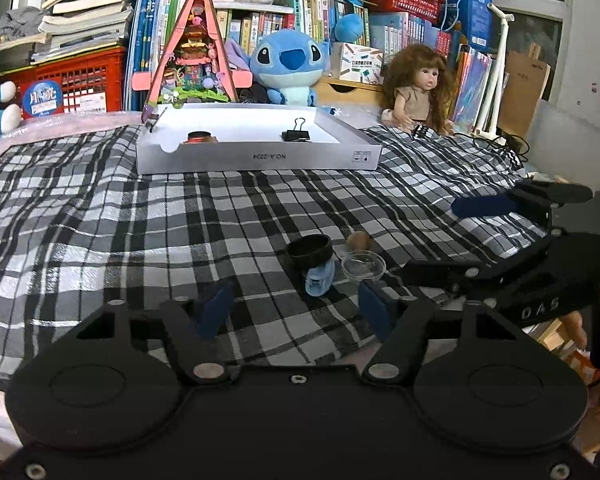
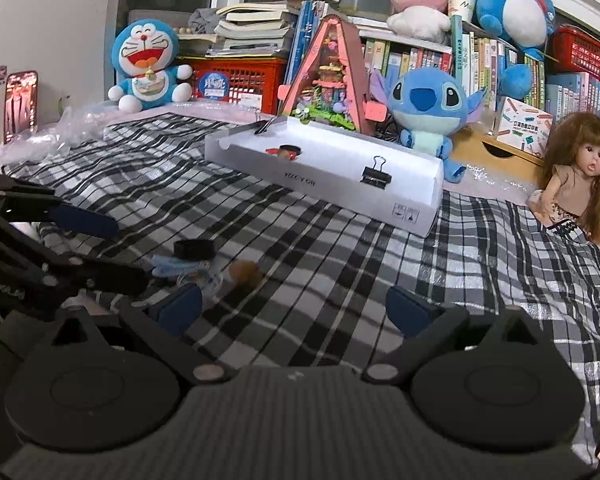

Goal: Organize rigid objects
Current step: 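Grasp the blue clip with the left gripper while the right gripper grasps the clear cap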

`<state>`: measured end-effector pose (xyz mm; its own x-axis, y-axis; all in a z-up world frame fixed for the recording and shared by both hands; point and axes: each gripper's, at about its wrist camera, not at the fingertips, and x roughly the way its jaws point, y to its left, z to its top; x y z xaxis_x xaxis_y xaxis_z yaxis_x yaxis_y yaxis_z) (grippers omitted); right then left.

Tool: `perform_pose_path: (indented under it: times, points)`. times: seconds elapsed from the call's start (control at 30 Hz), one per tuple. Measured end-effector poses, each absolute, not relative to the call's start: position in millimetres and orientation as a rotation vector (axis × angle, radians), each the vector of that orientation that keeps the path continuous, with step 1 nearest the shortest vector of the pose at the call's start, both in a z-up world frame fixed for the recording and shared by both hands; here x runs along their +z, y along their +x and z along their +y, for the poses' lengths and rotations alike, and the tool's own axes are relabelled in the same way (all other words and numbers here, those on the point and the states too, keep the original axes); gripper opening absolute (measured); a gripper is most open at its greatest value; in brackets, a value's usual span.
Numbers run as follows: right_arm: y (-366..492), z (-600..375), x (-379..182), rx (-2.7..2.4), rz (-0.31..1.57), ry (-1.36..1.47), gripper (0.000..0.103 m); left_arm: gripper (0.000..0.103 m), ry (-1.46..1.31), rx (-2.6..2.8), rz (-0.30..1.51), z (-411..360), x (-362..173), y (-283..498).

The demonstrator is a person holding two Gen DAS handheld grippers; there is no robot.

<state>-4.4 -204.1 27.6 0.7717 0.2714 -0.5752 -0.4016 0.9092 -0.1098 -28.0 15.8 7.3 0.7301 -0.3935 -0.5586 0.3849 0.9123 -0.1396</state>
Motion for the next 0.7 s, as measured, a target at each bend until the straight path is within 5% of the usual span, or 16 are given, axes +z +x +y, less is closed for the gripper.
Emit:
perform_pose_path:
  times: [0.47, 0.7]
  points:
    - [-8, -182, 16, 0.488, 0.638, -0.213, 0.070, 0.016, -0.086, -0.470, 0.689, 6, 2, -1]
    - [-6, -180, 19, 0.504, 0.642, -0.178, 0.061, 0.014, -0.077, -0.453, 0.655, 7, 8, -5]
